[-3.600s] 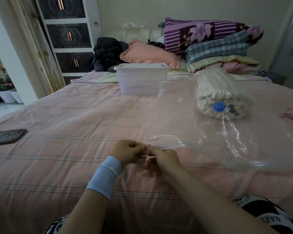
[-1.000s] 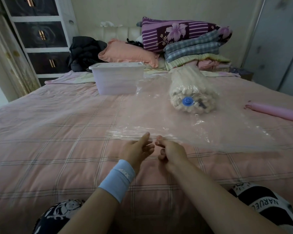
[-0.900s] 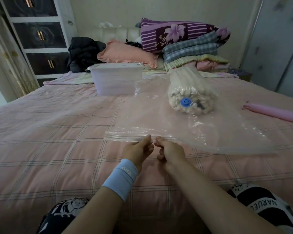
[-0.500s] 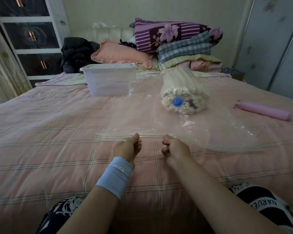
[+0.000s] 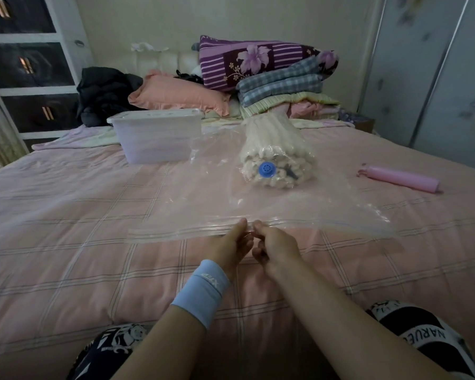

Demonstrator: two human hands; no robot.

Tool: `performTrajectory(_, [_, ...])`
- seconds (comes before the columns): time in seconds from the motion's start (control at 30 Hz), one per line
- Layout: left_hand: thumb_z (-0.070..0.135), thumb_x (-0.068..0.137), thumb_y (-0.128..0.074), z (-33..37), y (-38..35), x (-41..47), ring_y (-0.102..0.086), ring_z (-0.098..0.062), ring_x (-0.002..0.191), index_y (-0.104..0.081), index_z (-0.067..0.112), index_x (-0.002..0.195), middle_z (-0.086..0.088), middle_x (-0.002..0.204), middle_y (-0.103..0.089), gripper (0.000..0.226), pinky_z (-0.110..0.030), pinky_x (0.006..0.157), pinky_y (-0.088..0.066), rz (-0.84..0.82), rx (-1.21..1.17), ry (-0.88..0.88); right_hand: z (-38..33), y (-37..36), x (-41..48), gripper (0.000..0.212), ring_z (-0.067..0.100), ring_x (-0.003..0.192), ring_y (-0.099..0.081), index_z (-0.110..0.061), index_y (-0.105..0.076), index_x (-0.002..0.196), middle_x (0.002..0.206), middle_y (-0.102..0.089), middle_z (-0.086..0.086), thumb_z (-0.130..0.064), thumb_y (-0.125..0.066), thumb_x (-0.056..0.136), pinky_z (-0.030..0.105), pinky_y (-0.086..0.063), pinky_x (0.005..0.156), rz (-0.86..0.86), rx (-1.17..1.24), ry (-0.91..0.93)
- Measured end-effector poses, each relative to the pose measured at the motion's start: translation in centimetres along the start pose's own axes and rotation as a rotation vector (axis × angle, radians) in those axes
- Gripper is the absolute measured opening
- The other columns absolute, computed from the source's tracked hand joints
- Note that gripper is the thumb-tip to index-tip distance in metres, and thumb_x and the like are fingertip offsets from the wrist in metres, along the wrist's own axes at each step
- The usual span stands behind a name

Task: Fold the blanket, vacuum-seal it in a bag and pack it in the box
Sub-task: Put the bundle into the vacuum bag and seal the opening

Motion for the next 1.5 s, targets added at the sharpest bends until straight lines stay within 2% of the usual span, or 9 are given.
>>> performTrajectory(0.13, [0.007, 0.086, -0.07, 0.0, 0.3, 0.6, -0.058, -0.012, 0.051, -0.064, -0.001, 0.083, -0.006, 0.061, -0.06, 0.011, -0.02, 0.054, -0.055, 0.043, -0.006, -0.004, -0.3, 0.7, 0.6, 0.007, 0.012, 0.051, -0.043, -0.001, -0.066, 0.089, 0.079, -0.063, 0.009, -0.006, -0.071, 0.09, 0.022, -0.041, 0.045, 0.031, 0.002, -0.018])
performTrajectory(0.4, [0.007, 0.088, -0.068, 0.9, 1.8, 1.3, -0.056, -0.01, 0.045, -0.063, 0.002, 0.084, -0.006, 0.065, -0.057, 0.008, -0.017, 0.045, -0.05, 0.097, -0.021, -0.015, -1.5, 2.9, 2.0, 0.005, 0.011, 0.053, -0.046, 0.001, -0.064, 0.093, 0.077, -0.057, 0.009, 0.001, -0.068, 0.091, 0.017, -0.04, 0.041, 0.062, 0.1, -0.029])
performTrajectory(0.5, [0.007, 0.088, -0.067, 1.3, 2.1, 1.6, -0.055, -0.009, 0.047, -0.062, 0.003, 0.081, -0.005, 0.064, -0.057, 0.01, -0.016, 0.045, -0.05, 0.135, -0.04, -0.023, -2.8, 4.3, 2.6, 0.024, 0.007, 0.044, -0.048, -0.002, -0.058, 0.111, 0.076, -0.057, 0.008, 0.001, -0.068, 0.09, 0.018, -0.042, 0.04, 0.087, 0.117, 0.012])
performTrajectory(0.63, [0.009, 0.088, -0.068, 1.2, 2.1, 1.5, -0.055, -0.011, 0.05, -0.062, 0.003, 0.084, -0.005, 0.067, -0.059, 0.009, -0.017, 0.046, -0.05, 0.186, -0.12, -0.073, -3.9, 4.6, 2.7, 0.008, 0.009, 0.061, -0.045, -0.008, -0.069, 0.1, 0.086, -0.06, 0.004, -0.014, -0.068, 0.095, 0.036, -0.061, 0.065, -0.001, 0.023, 0.066])
performTrajectory(0.73, [0.015, 0.09, -0.066, 1.0, 0.6, 1.6, -0.054, -0.013, 0.053, -0.058, 0.008, 0.084, -0.005, 0.067, -0.056, 0.012, -0.021, 0.048, -0.05, 0.136, -0.178, -0.088, -4.1, 4.6, 2.6, 0.006, 0.014, 0.076, -0.056, -0.016, -0.071, 0.093, 0.088, -0.064, 0.0, -0.021, -0.07, 0.094, 0.044, -0.059, 0.079, -0.075, -0.04, 0.019])
performTrajectory(0.83, [0.025, 0.089, -0.068, -0.3, -2.6, 1.3, -0.056, -0.015, 0.054, -0.059, 0.009, 0.079, -0.003, 0.059, -0.056, 0.02, -0.024, 0.053, -0.052, 0.01, -0.068, -0.017, -3.5, 3.8, 2.4, 0.01, 0.013, 0.073, -0.062, -0.016, -0.07, 0.087, 0.083, -0.067, -0.001, -0.022, -0.069, 0.094, 0.035, -0.06, 0.07, -0.156, -0.085, -0.036])
performTrajectory(0.9, [0.023, 0.088, -0.07, -1.1, -4.0, 1.2, -0.061, -0.016, 0.061, -0.065, 0.002, 0.084, -0.007, 0.068, -0.064, 0.021, -0.024, 0.059, -0.055, -0.006, 0.056, -0.031, -3.1, 3.6, 2.2, 0.009, 0.011, 0.067, -0.061, -0.015, -0.071, 0.09, 0.082, -0.071, -0.003, -0.023, -0.07, 0.094, 0.025, -0.057, 0.055, -0.15, -0.098, -0.041])
performTrajectory(1.07, [0.012, 0.086, -0.071, -1.8, -4.7, 1.3, -0.057, -0.013, 0.054, -0.065, -0.002, 0.079, -0.008, 0.064, -0.06, 0.017, -0.018, 0.053, -0.051, 0.033, 0.068, -0.037, -3.8, 4.6, 2.9, 0.006, 0.005, 0.047, -0.037, -0.012, -0.072, 0.09, 0.084, -0.072, 0.0, -0.017, -0.072, 0.091, 0.017, -0.034, 0.039, -0.063, -0.105, 0.006])
performTrajectory(1.5, [0.011, 0.087, -0.07, -1.7, -2.9, 1.9, -0.051, -0.01, 0.048, -0.062, 0.004, 0.074, 0.0, 0.052, -0.058, 0.017, -0.019, 0.051, -0.046, 0.222, 0.013, -0.046, -6.0, 9.7, 3.9, 0.007, 0.009, 0.046, -0.034, -0.001, -0.065, 0.087, 0.082, -0.063, 0.01, -0.005, -0.068, 0.092, 0.017, -0.034, 0.035, 0.133, 0.068, 0.022])
Point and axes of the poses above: each hand's wrist, its own x-axis towards the middle knuckle, its own y-axis out of the back of the hand, z = x × y, the point moved 10 cm from there along x, towards the middle knuckle
